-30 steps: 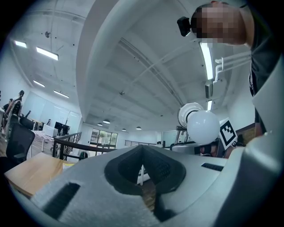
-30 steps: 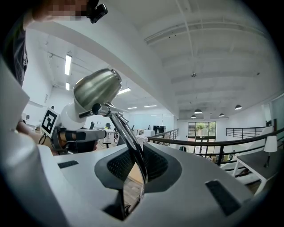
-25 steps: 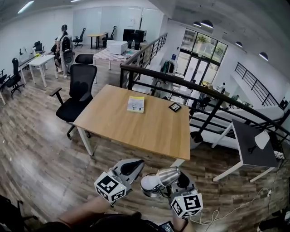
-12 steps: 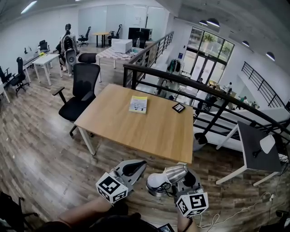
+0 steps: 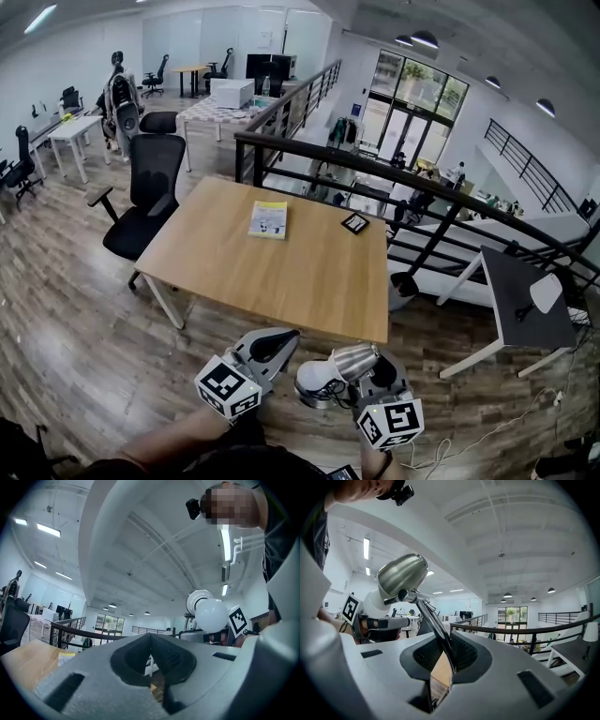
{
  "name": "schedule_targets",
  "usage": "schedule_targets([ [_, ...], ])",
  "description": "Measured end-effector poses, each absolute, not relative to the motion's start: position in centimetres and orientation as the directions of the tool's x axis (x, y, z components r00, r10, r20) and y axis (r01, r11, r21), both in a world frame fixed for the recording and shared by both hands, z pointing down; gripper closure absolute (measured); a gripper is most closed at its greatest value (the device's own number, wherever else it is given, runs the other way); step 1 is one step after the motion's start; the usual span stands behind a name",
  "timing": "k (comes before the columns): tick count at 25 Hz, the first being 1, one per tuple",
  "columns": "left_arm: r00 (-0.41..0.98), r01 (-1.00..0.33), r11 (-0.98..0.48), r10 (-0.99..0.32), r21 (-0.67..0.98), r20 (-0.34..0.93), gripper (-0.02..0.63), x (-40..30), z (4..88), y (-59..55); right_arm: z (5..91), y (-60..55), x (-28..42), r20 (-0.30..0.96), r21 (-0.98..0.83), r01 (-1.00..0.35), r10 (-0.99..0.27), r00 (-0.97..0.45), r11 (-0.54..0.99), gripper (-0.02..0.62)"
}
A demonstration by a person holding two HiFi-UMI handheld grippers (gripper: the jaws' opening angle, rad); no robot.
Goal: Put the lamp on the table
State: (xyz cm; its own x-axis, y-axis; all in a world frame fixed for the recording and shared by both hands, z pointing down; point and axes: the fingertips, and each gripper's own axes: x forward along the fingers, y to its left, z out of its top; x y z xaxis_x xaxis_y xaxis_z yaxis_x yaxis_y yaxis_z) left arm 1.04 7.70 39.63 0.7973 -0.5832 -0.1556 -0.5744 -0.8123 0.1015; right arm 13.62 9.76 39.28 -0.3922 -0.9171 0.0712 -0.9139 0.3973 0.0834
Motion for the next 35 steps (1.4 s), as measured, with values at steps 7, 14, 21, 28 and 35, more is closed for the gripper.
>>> schedule_targets([
  [7,0.812,-0.553,-0.826,-0.564,0.111,-0.153,0.598,1.1,39.8,2.5,39.5,5.1,13.6,0.077,0.085,-0.921,-0.924,-0.375,0.380,0.541],
  [14,0.832,-0.521,-0.847,-0.532,0.109,-0.158,0.598,0.9,39.9,-3.1,39.9,0.1,13.1,0.075,0.074,-0.933,-0.935,-0.347,0.352,0.541],
  [21,0.850,-0.490,-0.865,-0.501,0.105,-0.160,0.598,-0.2,39.6,-9.1,39.5,-5.7,12.0,0.070,0.079,-0.944,-0.947,-0.315,0.320,0.541],
  [28,0.871,-0.458,-0.885,-0.465,0.079,-0.160,0.598,-2.1,39.2,-13.5,39.0,-10.7,10.7,0.053,0.094,-0.954,-0.958,-0.280,0.284,0.541],
  [35,0.874,-0.456,-0.888,-0.460,0.068,-0.154,0.598,-3.8,39.1,-16.0,38.7,-13.5,9.3,0.045,0.090,-0.957,-0.961,-0.274,0.277,0.541],
])
